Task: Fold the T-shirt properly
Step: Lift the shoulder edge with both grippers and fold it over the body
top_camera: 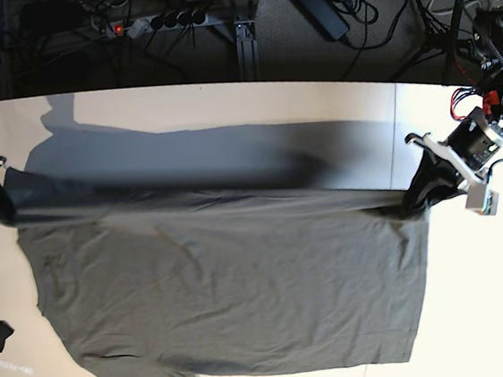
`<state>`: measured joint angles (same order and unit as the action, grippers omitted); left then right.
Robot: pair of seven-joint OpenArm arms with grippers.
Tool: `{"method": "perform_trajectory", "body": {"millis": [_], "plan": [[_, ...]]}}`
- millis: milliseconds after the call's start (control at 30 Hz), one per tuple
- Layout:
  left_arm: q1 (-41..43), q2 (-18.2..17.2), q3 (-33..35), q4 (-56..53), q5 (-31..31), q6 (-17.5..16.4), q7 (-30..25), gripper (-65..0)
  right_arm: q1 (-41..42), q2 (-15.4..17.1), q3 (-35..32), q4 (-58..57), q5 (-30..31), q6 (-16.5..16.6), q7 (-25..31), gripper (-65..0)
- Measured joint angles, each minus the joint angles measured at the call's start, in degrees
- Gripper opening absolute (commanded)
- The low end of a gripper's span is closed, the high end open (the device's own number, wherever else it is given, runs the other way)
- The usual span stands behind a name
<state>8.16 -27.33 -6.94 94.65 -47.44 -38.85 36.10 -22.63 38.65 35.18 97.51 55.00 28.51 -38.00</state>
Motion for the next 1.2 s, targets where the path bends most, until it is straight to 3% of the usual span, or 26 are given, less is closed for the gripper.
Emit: {"method": "perform_trajectory", "body": {"millis": [100,267,533,667,867,1000,1100,1200], "plan": [[-4.20,0.04,2.97,-5.66,0.39,-0.17,-0.46,-65.0,5.07,3.34,-3.26,-2.73,-0.85,0.00,-0.17,-65.0],[-13.53,0.26,8.33,-13.75,5.05,-0.31,-1.57,-65.0,16.63,7.26,-14.78,-10.21,-2.58,-0.02,0.02,-65.0],[-21.59,0.50,13.42,-23.15,10.97,-0.44,-6.10,-65.0,34.34,7.52,-32.22,-20.81,-8.15,0.02,-0.13,-65.0],[-24.96,0.66,13.42,-27.15,11.17,-0.42,-8.13,-65.0,42.29,7.15,-39.26,-25.88,-10.14,0.00,0.63,-65.0],[-27.21,0.68,13.75,-29.86,11.02,-0.42,-9.99,-65.0,51.19,4.94,-48.57,-32.30,-17.75,0.02,2.75,-65.0],[-27.06,0.98,13.79,-31.32,11.80,-0.44,-12.00,-46.0,53.86,1.44,-52.89,-35.04,-22.51,0.00,4.74,-65.0],[-27.74,1.22,13.79,-31.67,16.24,-0.42,-14.05,-27.5,54.77,-1.03,-53.05,-37.46,-26.47,0.00,9.51,-63.5],[-28.20,1.75,13.79,-31.67,16.87,-0.42,-14.05,-22.0,54.73,-1.86,-53.05,-39.06,-29.55,-0.02,11.67,-32.3]]}}
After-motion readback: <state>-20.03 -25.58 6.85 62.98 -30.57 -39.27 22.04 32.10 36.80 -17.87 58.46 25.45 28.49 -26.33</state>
